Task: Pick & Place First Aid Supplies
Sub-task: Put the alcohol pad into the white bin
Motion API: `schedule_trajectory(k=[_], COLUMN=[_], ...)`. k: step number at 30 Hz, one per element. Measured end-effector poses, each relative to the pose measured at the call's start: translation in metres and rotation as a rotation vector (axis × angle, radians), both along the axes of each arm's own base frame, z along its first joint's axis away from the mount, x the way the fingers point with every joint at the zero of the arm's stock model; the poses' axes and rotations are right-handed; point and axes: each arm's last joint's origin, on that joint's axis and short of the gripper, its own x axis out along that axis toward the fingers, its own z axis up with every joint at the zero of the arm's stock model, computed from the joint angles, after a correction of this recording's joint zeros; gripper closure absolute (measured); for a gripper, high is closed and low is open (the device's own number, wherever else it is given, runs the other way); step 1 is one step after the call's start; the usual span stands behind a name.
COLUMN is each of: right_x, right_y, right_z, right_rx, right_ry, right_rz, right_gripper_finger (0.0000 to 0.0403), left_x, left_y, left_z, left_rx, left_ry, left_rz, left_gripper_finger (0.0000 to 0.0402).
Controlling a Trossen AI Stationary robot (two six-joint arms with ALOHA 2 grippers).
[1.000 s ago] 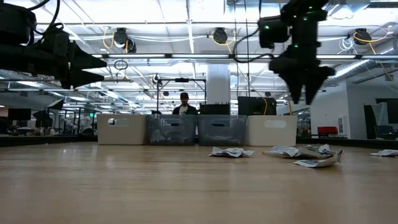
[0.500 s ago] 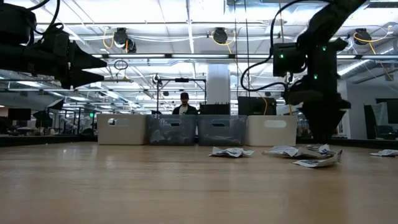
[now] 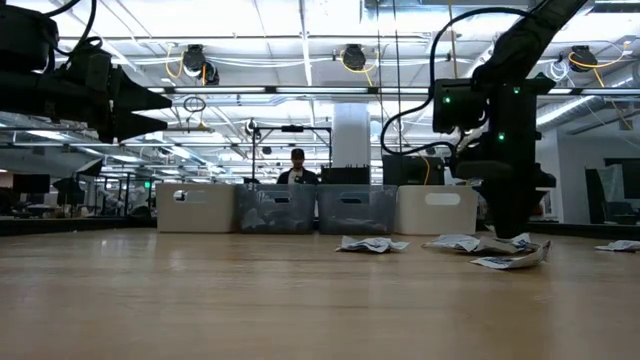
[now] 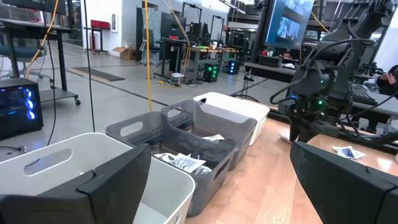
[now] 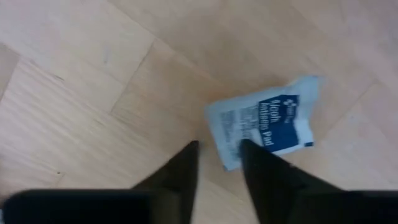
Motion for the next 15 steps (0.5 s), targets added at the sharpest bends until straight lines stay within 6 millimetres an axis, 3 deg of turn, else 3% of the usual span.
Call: schedule_trajectory(k=[5,10,15], right_x=[0.002,0.004,0.006], right_y=[0.005,0.013,0.021], right_z=[0.000,0.000,0.015], right_rx=[0.028,0.040,0.086], right_ry=[-0.010,-0.011,0.006], right_rz=[-0.004,0.003,0.015], right_gripper_finger=[0.0382,0.0399,0.0402], left_x=[0.000,0.000,0.000], left_y=[0.000,0.000,0.000], left_z=[0.000,0.000,0.000], left_rx=[0.000,0.000,0.000], left_ry=[0.000,0.000,0.000], left_rz=[0.000,0.000,0.000], left_gripper_finger=[0.0009,0.0009,0.0009])
